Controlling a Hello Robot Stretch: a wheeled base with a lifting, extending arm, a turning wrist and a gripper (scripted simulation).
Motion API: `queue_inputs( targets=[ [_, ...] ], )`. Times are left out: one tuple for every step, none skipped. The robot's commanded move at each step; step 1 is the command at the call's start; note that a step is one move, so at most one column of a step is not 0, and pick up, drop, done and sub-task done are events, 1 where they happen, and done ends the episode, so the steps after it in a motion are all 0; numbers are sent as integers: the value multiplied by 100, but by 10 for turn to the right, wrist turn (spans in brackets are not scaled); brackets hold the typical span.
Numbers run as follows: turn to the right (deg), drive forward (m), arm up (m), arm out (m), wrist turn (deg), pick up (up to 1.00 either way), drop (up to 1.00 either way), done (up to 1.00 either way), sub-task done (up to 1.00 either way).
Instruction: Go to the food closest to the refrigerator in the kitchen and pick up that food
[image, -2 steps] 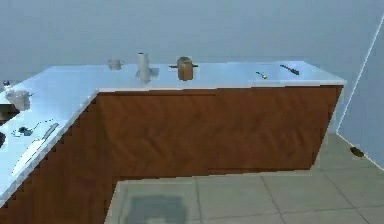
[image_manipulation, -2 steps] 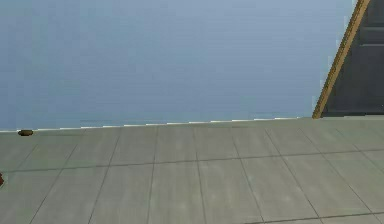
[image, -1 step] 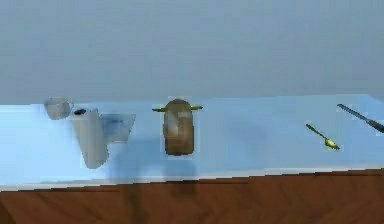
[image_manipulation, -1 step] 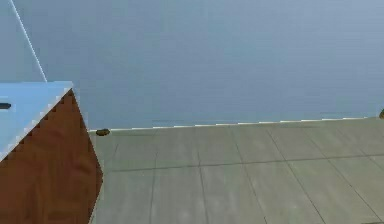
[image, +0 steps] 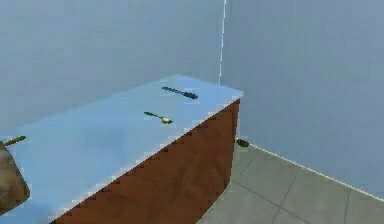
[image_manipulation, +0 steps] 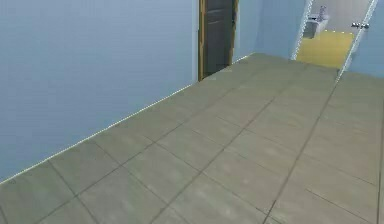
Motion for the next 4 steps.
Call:
queue_inputs(
  targets=[
    [390, 0, 0, 0, 0, 0, 0, 0, 0],
    [0, 100, 0, 0, 0, 0, 0, 0, 0],
    [0, 20, 0, 0, 0, 0, 0, 0, 0],
    [-450, 0, 0, 0, 0, 0, 0, 0, 0]
  ],
)
